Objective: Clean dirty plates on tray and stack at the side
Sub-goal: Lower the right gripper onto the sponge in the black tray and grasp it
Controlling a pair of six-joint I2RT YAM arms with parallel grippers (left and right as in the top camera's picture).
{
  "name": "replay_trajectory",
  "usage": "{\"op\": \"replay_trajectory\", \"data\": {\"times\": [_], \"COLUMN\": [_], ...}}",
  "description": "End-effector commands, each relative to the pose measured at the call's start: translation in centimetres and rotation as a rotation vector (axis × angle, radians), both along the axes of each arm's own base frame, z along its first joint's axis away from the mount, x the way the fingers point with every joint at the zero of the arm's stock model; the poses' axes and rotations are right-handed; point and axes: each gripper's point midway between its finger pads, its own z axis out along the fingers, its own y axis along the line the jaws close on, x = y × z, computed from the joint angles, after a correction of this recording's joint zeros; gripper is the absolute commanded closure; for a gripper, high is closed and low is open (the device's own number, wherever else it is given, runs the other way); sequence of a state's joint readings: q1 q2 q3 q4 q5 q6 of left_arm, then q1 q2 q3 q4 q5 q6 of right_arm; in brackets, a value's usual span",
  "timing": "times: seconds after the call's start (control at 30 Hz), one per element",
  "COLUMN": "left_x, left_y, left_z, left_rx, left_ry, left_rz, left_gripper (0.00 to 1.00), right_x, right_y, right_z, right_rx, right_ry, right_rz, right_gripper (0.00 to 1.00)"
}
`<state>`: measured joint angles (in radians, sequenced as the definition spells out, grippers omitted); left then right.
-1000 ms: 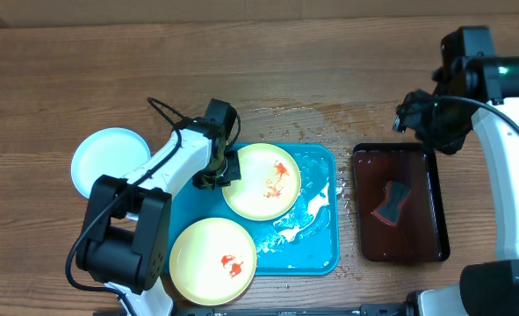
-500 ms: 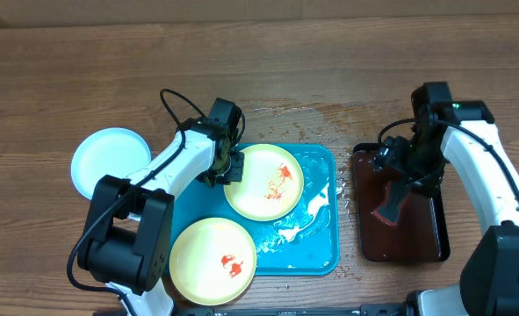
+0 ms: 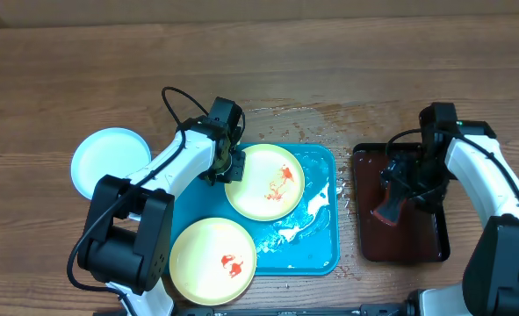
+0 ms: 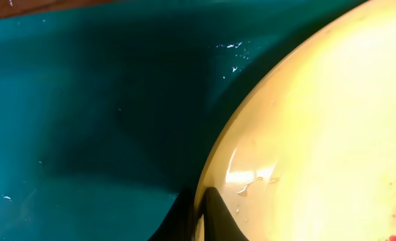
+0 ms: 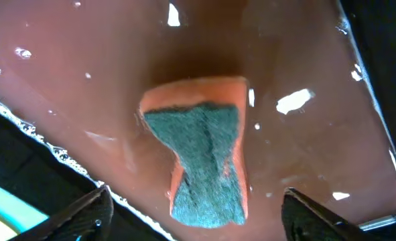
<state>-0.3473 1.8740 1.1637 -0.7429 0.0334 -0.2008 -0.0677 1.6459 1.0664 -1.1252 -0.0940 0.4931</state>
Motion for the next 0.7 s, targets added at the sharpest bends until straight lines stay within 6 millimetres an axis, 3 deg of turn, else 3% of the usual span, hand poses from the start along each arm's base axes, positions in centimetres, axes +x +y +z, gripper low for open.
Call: {"op": "replay_trajectory", "data": {"times": [0.0,0.27,0.37,0.4,0.43,0.5,0.53,0.6,0.63,0.67], "left_x": [-0.8,-0.8,-0.8,-0.8,-0.8,-0.8,-0.8,-0.8,-0.8,-0.8], "left_y": [0.6,0.6,0.6,0.6,0.6,0.6,0.6,0.6,0.6,0.6], "left_z": [-1.7,-1.7,-1.7,-1.7,-1.7,-1.7,-1.7,-1.7,-1.7,-1.7], "left_rx": [0.044,0.047,0.047,0.047,0.046,0.047,0.047,0.047,0.047,0.047], "left_ry": [0.030,0.029,0.029,0.029,0.029,0.029,0.029,0.031,0.031,0.031], "left_rz": [-0.026,-0.052,-0.052,-0.052,-0.052,-0.052,-0.052,-0.052,-0.052,-0.052], "left_gripper": [0.96,0.96,0.96,0.96,0.96,0.96,0.96,0.96,0.96,0.96], "right_x": [-0.5,0.0,0.1,0.1,0.2,0.2,0.2,0.2,0.1,0.0], "right_y": [0.3,1.7,1.7,1.7,1.7,1.7,1.7,1.7,1.7,1.7], "right_z": [-0.8,-2.2,-2.2,-2.2,-2.2,-2.2,-2.2,-2.2,-2.2,-2.2], "right_rx": [0.019,0.101,0.100,0.101,0.100,0.100,0.100,0.100,0.100,0.100], "right_ry": [-0.003,-0.055,-0.062,-0.064,-0.065,-0.068,-0.068,-0.065,-0.063,-0.060], "right_rz": [0.010,0.031,0.041,0.041,0.040,0.040,0.041,0.041,0.041,0.041], "right_gripper": [0.20,0.29,0.51,0.62,0.82,0.92,0.92,0.83,0.75,0.59]}}
